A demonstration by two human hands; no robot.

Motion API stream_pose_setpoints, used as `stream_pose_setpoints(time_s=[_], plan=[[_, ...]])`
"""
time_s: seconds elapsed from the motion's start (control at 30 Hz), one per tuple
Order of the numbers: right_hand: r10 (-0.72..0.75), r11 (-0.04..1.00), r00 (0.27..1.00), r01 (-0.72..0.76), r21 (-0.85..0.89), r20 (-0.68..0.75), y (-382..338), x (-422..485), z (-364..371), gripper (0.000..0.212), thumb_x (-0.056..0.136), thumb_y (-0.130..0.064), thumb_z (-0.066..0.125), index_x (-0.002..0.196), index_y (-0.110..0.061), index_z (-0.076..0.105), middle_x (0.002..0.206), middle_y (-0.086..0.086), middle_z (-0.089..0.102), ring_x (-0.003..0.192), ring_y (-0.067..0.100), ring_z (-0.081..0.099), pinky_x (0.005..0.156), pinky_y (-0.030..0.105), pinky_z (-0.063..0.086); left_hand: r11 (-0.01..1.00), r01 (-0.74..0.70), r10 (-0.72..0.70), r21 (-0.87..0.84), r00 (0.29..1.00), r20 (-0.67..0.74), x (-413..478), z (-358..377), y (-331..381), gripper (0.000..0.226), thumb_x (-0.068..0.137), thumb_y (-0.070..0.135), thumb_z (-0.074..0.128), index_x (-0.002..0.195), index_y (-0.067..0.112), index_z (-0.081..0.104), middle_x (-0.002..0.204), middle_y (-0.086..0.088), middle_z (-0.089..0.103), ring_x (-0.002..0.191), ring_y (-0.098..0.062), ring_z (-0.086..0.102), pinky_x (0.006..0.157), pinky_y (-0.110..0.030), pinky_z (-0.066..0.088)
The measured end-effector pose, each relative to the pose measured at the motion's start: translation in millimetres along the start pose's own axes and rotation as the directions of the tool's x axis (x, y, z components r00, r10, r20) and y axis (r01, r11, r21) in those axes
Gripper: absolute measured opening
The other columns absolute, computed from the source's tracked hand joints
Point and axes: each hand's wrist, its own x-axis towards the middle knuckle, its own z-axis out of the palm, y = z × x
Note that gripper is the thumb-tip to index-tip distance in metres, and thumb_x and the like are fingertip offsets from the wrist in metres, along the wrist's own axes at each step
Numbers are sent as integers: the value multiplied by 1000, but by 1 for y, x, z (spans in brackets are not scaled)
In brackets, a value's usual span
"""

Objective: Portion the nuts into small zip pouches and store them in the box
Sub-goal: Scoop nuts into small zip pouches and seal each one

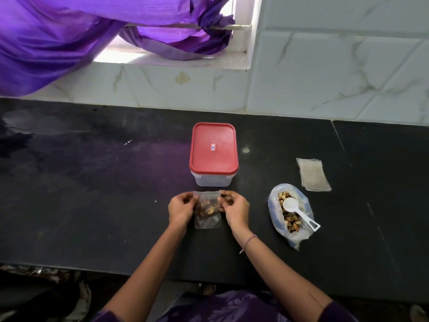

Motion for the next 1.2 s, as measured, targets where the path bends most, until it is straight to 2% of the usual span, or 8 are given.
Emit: stream_pose_setpoints(time_s=[0.17,0.27,0.43,0.57,0.77,0.93,1.1,1.2], plan=[[-106,984,994,100,-146,-32,0,7,5,25,86,-1,64,109,-11,66,76,3,67,73,14,65,70,15,53,991,-64,62,113,998,27,15,-1,1,13,91,11,64,90,18,74,86,-1,74,82,-16,71,79,-41,60],[-165,965,986,153,-214,-39,0,8,6,24,85,-2,64,107,-11,66,77,1,67,74,13,65,74,26,55,958,-130,125,257,992,35,16,-1,4,13,91,15,64,93,23,74,90,1,74,82,-13,69,79,-38,59],[-335,881,942,312,-356,-1,3,6,7,18,86,-5,64,102,-9,69,96,5,69,84,13,65,73,14,46,803,-270,302,531,953,28,11,-6,9,26,93,25,62,118,21,68,108,1,72,100,-17,65,80,-33,54],[-422,823,905,404,-401,45,13,0,4,24,89,-6,59,112,-10,65,114,3,58,101,10,58,88,16,47,609,-415,489,675,868,93,0,-12,1,46,94,23,58,139,13,50,131,-3,58,121,-21,48,91,-35,48],[-647,416,692,673,-612,321,42,-10,2,43,92,-17,47,133,-3,51,138,11,52,131,20,42,113,26,26,222,-645,600,731,681,419,-13,-16,-41,55,96,34,34,144,8,42,149,-7,43,140,-20,38,117,-37,19],[-544,200,701,643,-740,462,48,-7,-1,52,91,-28,37,137,-5,46,144,12,46,136,22,40,110,40,30,70,-661,539,747,655,530,-7,-19,-47,59,95,35,31,149,9,32,155,-5,32,144,-17,27,116,-42,5],[-486,188,705,662,-725,517,40,-6,-8,54,91,-29,32,136,-4,48,143,11,47,135,22,41,104,41,43,116,-655,570,746,659,490,-11,-20,-45,61,96,37,30,150,10,27,156,-6,32,145,-17,26,117,-42,7],[-546,230,687,673,-703,480,33,-12,-19,52,94,-28,34,141,-4,41,149,9,40,140,18,32,113,37,31,228,-628,694,744,641,328,-27,-21,-30,58,94,37,36,145,9,39,145,-8,48,135,-21,42,107,-37,28]])
